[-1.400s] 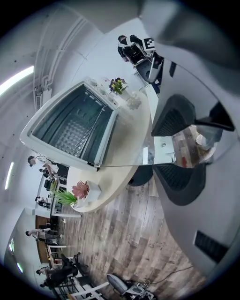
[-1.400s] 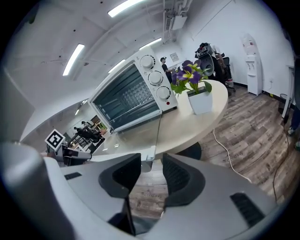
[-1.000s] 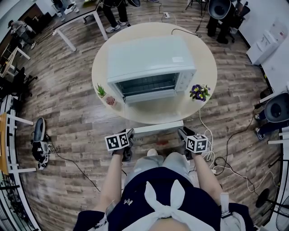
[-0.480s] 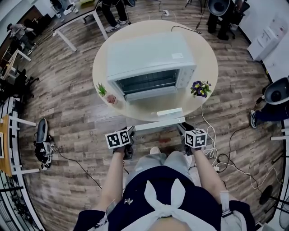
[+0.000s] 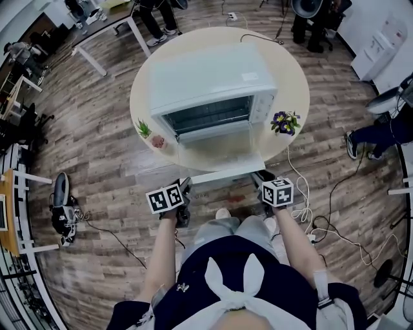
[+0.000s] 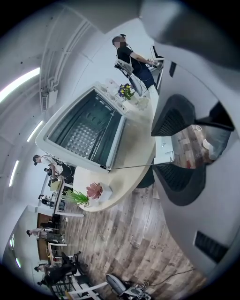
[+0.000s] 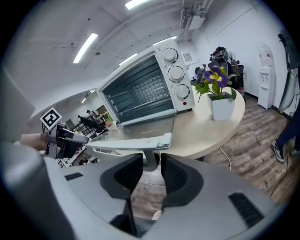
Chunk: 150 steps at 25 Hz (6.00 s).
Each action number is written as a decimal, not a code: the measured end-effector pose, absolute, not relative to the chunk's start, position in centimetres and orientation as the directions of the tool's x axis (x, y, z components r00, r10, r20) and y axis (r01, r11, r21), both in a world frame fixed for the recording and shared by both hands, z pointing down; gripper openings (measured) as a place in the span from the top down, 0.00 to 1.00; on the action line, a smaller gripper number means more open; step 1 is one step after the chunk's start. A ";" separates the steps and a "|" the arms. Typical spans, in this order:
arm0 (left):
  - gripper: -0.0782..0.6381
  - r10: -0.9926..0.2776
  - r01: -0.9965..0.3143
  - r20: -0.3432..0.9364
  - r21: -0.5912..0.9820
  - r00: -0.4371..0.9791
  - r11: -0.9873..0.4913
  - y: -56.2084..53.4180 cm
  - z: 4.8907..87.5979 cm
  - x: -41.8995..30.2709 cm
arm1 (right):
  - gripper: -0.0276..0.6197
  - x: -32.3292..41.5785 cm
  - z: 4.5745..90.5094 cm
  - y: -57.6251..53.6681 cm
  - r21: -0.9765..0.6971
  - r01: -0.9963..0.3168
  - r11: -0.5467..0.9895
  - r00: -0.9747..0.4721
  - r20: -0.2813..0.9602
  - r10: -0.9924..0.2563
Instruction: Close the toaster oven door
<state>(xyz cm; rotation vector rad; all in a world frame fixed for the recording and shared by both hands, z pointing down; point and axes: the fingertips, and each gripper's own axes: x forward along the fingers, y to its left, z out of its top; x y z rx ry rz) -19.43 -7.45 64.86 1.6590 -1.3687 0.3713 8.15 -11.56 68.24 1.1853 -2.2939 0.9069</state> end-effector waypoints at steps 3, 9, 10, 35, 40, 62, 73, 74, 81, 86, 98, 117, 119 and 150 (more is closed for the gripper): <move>0.62 -0.623 -0.887 0.706 0.461 0.337 0.043 -7.5 64.4 -19.5 | 0.77 8.1 67.7 -11.6 -0.352 -0.831 0.431 -0.553 0.601 -0.577; 0.62 -0.657 -0.878 0.674 0.478 0.337 0.040 -7.7 63.7 -19.6 | 0.79 8.2 66.9 -11.7 -0.346 -0.845 0.407 -0.533 0.603 -0.594; 0.62 -0.663 -0.876 0.668 0.481 0.338 0.038 -7.8 63.6 -19.6 | 0.80 8.2 66.9 -11.8 -0.345 -0.848 0.403 -0.529 0.606 -0.594; 0.62 -0.828 -0.885 0.491 0.466 0.272 -0.015 -6.8 60.2 -20.4 | 0.80 8.0 63.6 -12.4 -0.401 -0.836 0.375 -0.548 0.568 -0.614; 0.62 -0.823 -0.887 0.495 0.461 0.278 -0.023 -6.7 60.4 -20.0 | 0.80 8.1 63.3 -12.6 -0.406 -0.838 0.364 -0.543 0.566 -0.620; 0.63 -0.824 -0.899 0.497 0.438 0.271 -0.031 -7.9 59.2 -19.1 | 0.80 7.9 61.0 -13.3 -0.401 -0.837 0.372 -0.544 0.530 -0.651; 0.63 -0.804 -0.907 0.526 0.419 0.278 -0.040 -8.3 59.6 -18.7 | 0.80 7.8 60.7 -13.4 -0.396 -0.842 0.367 -0.536 0.534 -0.653; 0.63 -0.802 -0.908 0.529 0.417 0.278 -0.040 -8.4 59.6 -18.6 | 0.80 7.8 60.7 -13.5 -0.396 -0.842 0.367 -0.536 0.534 -0.654; 0.73 -0.798 -0.920 0.550 0.391 0.245 -0.013 -8.6 59.6 -18.9 | 0.80 7.9 60.3 -13.5 -0.398 -0.841 0.366 -0.536 0.528 -0.659; 0.75 -0.789 -0.928 0.566 0.373 0.239 -0.013 -8.8 59.4 -18.9 | 0.80 7.9 60.1 -13.6 -0.402 -0.841 0.363 -0.537 0.527 -0.659; 0.75 -0.785 -0.934 0.572 0.356 0.236 -0.021 -8.9 59.3 -18.9 | 0.80 7.9 59.9 -13.7 -0.406 -0.841 0.359 -0.535 0.516 -0.669; 0.76 -0.796 -0.934 0.560 0.358 0.230 -0.019 -9.9 57.7 -19.1 | 0.80 7.7 58.1 -14.6 -0.407 -0.839 0.362 -0.534 0.486 -0.692; 0.76 -0.798 -0.933 0.557 0.359 0.231 -0.019 -9.9 57.6 -19.2 | 0.80 7.7 58.0 -14.7 -0.407 -0.838 0.363 -0.534 0.482 -0.694; 0.76 -0.803 -0.926 0.536 0.374 0.261 -0.052 -11.5 55.4 -19.5 | 0.81 7.5 55.7 -16.2 -0.407 -0.850 0.334 -0.506 0.458 -0.731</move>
